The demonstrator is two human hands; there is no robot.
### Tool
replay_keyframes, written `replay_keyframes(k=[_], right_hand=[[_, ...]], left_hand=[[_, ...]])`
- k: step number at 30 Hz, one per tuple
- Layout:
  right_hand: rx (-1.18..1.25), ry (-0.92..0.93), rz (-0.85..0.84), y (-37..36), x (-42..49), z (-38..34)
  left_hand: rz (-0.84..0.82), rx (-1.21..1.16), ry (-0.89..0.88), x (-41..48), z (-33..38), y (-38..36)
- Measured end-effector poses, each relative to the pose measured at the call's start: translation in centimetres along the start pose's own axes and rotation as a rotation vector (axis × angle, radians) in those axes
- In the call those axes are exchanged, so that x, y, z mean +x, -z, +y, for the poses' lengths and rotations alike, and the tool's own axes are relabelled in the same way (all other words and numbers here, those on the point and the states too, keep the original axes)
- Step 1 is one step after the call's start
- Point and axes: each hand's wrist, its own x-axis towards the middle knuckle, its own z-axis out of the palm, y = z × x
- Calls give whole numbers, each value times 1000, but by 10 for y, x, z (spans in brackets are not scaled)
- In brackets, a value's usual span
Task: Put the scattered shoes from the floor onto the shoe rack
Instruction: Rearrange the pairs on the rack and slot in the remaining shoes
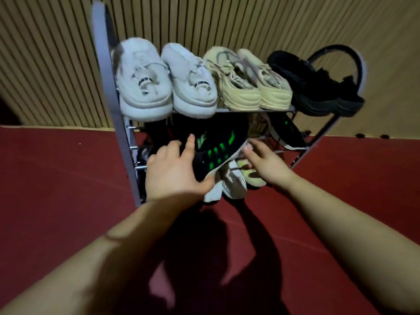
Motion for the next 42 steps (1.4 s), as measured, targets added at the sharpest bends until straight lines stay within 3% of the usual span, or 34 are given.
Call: replay_keyframes(k=[2, 4, 9, 12, 15, 19, 22, 24, 27, 30, 32, 34, 38, 42], right_hand=[[254, -110, -128, -29, 5, -16], [342, -128, -207, -54, 11, -23], [487, -42, -13, -64, 31, -15], [412, 32, 107, -46, 42, -10], [385, 38, 109, -44, 52, -9], [246, 62, 84, -41, 63, -5], [75, 115, 64, -24, 69, 8], [-69, 72, 145, -2, 77, 32], [-263, -117, 328, 43, 82, 77], [-245, -213, 464, 83, 81, 117], [-197, -236, 486, 99, 81, 136], [-205, -255, 401, 104, 86, 145], [-279, -308, 191, 102, 108, 145], [-343, -344, 198, 100, 129, 149]], left_hand=[[-106, 30, 148, 7, -1, 4], [-207, -19, 216, 16, -1, 5], [-539, -372, 57, 9, -4, 9], [-396, -310, -33, 4, 0, -1], [-270, -73, -104, 17, 6, -15], [-338, 96, -80, 27, 7, -19], [-376, 44, 30, 20, 18, -15], [-323, 34, 47, 14, 34, -17], [-152, 153, -270, 12, 66, -35], [-91, 112, -530, 19, 105, -64], [-292, 53, -444, 29, 126, -79], [-444, 120, -305, 50, 138, -93], [-587, 254, -82, 90, 137, -122], [-621, 368, -1, 80, 130, -146]])
